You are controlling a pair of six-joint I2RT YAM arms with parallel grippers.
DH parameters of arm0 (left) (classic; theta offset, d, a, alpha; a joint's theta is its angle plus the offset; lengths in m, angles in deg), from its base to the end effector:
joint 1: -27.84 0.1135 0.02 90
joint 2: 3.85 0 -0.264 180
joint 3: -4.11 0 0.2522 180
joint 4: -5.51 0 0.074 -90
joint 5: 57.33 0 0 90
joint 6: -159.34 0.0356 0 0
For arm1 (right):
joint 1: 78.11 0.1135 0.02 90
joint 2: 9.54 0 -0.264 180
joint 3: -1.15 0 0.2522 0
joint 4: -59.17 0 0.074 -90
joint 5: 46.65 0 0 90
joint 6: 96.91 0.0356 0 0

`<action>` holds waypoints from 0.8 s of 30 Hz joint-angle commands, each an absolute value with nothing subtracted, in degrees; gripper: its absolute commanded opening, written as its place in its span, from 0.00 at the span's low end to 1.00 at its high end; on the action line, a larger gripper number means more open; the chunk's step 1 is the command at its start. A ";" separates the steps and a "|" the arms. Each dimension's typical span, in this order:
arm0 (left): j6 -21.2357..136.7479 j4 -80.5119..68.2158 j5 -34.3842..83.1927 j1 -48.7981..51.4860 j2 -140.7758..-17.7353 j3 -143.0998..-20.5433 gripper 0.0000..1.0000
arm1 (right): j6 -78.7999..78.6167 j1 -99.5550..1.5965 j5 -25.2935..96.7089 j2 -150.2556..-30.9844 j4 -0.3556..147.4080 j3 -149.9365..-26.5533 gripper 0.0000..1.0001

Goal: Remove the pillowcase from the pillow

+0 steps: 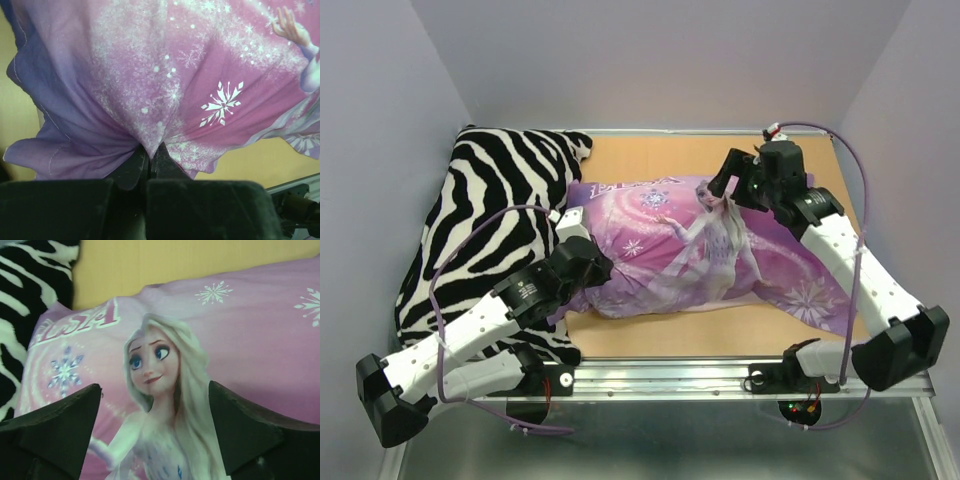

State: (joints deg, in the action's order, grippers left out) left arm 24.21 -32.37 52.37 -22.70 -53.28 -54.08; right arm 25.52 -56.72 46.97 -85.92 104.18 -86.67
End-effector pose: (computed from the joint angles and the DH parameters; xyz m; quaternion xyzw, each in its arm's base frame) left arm 0.1310 -0.1402 0.3001 -0.0465 0.8526 -0.2710 0.4444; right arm 0.2767 0.1060 0.3595 0.0996 0.8752 0.1891 0.4340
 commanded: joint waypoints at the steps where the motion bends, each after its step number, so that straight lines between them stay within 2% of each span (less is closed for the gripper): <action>1: 25.57 -26.88 54.11 -23.04 -52.28 -60.01 0.00 | 23.77 -56.92 48.28 -78.89 107.27 -87.32 0.99; 4: 25.74 -25.92 54.11 -23.13 -51.93 -61.33 0.00 | 24.38 -57.01 49.49 -75.64 114.21 -86.97 1.00; 10: 27.23 -23.64 57.71 -23.13 -50.43 -61.95 0.00 | 30.53 -57.19 60.12 -64.22 122.84 -76.87 1.00; 24: 30.84 -21.43 58.33 -23.22 -49.55 -64.41 0.00 | 44.24 -57.28 63.73 -57.00 125.76 -63.86 1.00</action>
